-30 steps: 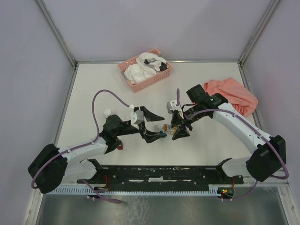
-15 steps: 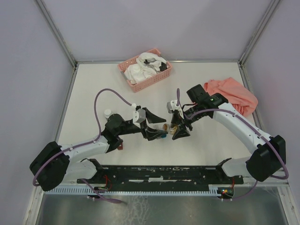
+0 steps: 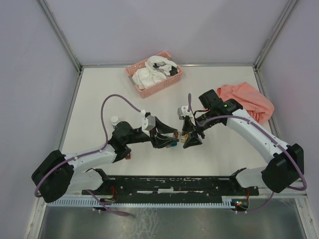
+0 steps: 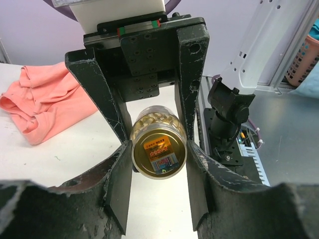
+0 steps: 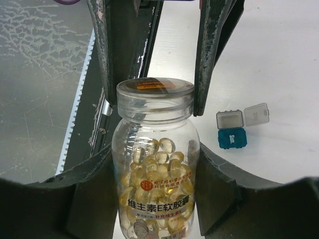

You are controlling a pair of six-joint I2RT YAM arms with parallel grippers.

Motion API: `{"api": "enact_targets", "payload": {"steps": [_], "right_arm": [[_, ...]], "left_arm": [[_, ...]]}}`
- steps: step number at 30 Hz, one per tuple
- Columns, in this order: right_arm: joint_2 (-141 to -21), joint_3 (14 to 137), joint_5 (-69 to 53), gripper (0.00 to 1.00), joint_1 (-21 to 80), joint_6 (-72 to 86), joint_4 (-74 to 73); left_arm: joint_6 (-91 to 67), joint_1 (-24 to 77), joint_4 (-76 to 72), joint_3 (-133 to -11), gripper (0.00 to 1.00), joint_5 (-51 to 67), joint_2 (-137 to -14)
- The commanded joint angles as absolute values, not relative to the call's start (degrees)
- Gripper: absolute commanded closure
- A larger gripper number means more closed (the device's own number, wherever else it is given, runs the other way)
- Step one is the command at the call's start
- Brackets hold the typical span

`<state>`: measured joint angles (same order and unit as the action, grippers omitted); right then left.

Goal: Sort the pills into containers
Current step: Unscrew the lid of the pill bottle.

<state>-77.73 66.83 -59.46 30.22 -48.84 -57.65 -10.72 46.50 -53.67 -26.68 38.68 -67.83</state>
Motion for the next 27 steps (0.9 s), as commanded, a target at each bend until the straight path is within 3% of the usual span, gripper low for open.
{"api": "enact_targets", "payload": {"steps": [1,7,16,27], "right_arm": [[-77.6,67.9,-60.8,0.98,30.2,-46.1,-54.5],[-77.6,66.9,-56.9,0.98,30.2,-38.5,-48.7],[-78.8,66.4,-53.9,0.98,30.0,-33.4,-45.1],[-78.9,66.0,-53.0,0.98,30.0,-33.2,-44.5]], "left_arm": [[-14.5,46.9,-55.7,-27.6,0.81,35.8,-66.2],[-28.1,47.0,-57.4,-24.6,0.97,25.1,-63.4],[-47.5,50.2,-41.2,-25.1,0.97,8.6,-57.3],[-63.0,51.2,-33.9,-27.1,0.97,3.3,-56.6]]}}
